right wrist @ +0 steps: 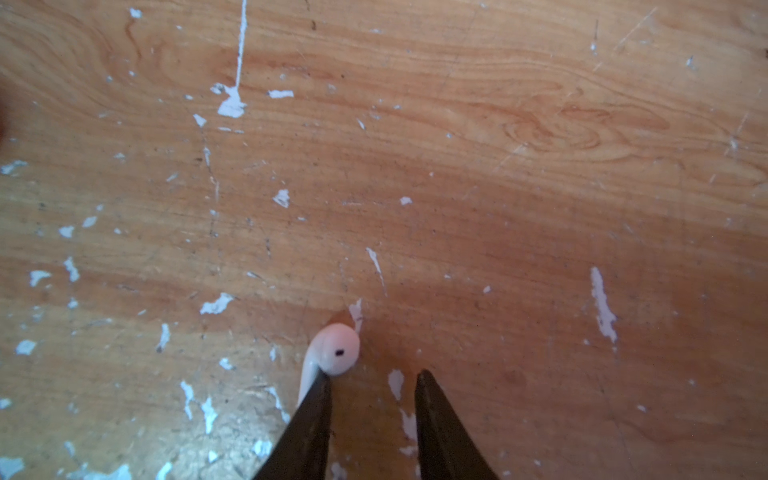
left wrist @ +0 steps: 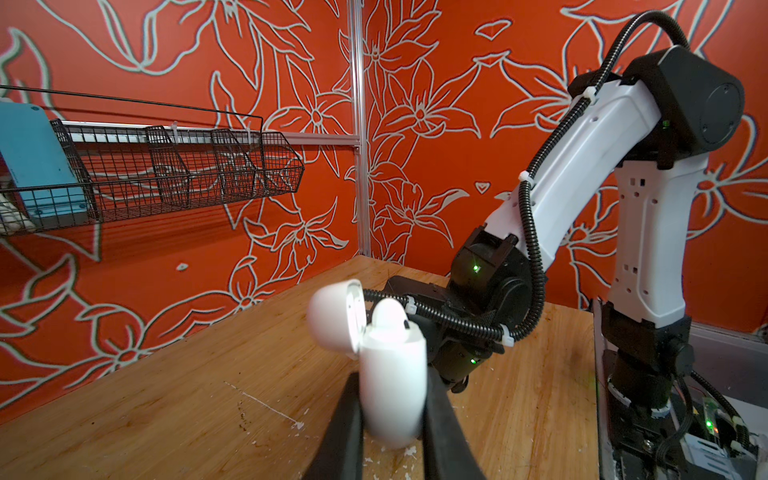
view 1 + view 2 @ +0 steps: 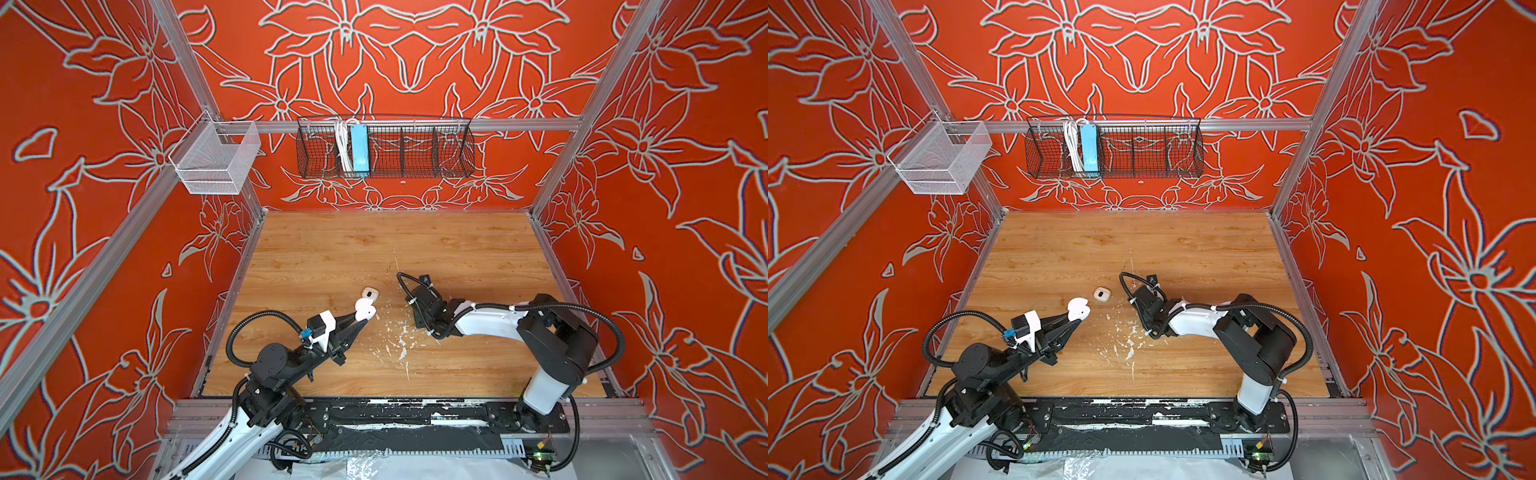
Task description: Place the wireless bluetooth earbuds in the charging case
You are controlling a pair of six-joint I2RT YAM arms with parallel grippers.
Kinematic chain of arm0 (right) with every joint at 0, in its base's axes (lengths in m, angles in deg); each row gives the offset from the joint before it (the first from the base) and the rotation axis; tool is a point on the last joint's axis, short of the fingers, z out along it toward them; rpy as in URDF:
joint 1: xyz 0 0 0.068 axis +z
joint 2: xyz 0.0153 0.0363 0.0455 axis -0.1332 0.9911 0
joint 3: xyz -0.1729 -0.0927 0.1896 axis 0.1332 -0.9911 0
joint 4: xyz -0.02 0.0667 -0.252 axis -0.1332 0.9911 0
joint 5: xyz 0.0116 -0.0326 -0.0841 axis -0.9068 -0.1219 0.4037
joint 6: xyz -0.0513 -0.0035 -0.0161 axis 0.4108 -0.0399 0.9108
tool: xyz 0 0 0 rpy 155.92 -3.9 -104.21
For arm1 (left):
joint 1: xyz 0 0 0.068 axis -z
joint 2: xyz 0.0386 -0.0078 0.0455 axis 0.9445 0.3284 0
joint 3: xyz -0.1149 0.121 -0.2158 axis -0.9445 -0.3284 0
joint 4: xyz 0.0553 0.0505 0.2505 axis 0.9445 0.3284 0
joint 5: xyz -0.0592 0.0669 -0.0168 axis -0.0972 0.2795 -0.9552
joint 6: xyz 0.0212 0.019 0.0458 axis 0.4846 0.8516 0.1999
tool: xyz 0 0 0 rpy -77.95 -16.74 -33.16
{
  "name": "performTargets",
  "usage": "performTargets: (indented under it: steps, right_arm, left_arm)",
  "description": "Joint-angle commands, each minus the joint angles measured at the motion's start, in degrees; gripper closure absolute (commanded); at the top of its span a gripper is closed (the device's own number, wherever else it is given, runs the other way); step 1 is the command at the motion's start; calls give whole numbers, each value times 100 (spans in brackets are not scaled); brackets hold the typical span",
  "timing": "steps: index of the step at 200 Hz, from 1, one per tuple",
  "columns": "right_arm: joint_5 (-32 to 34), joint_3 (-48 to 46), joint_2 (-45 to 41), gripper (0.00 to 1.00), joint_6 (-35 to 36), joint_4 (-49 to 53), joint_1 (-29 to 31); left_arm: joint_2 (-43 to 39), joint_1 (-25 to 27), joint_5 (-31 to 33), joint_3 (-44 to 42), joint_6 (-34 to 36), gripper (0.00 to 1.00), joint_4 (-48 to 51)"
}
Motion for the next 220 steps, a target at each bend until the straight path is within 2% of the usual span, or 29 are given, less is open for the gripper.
performTargets:
  steps: [1, 37, 49, 56, 62, 76, 87, 130, 211, 220]
  right_arm:
    - [79, -89, -448, 63, -418, 208, -39]
    - [-22, 375, -744, 58, -950, 805, -72]
    - [-366, 633, -630, 39, -895, 1004, -110]
    - [-621, 721, -531, 37, -807, 998, -126]
    - [-793, 802, -428, 37, -801, 1018, -148]
    - [-960, 1119, -100, 46, -857, 1349, -193]
    - [-859, 1380, 188, 51, -884, 1689, -209]
    - [-405, 1619, 554, 51, -1041, 1997, -209]
    - [-569, 1804, 943, 52, -1083, 2010, -251]
    - [-586, 1805, 955, 54, -1092, 1975, -272]
  left_arm:
    - [-77, -32, 18, 171, 53, 100, -5]
    - [-93, -32, 8, 175, 52, 100, -2]
    - [-124, -32, 17, 175, 53, 100, 24]
    - [-146, -32, 17, 175, 53, 100, 40]
    - [-170, -32, 19, 175, 53, 100, 50]
    - [-223, -32, 43, 179, 53, 100, 81]
    - [-259, -32, 18, 175, 53, 100, 95]
    - [-419, -32, 86, 157, 44, 100, 243]
    - [-513, -32, 87, 143, 44, 100, 292]
    - [-549, -32, 101, 133, 44, 100, 305]
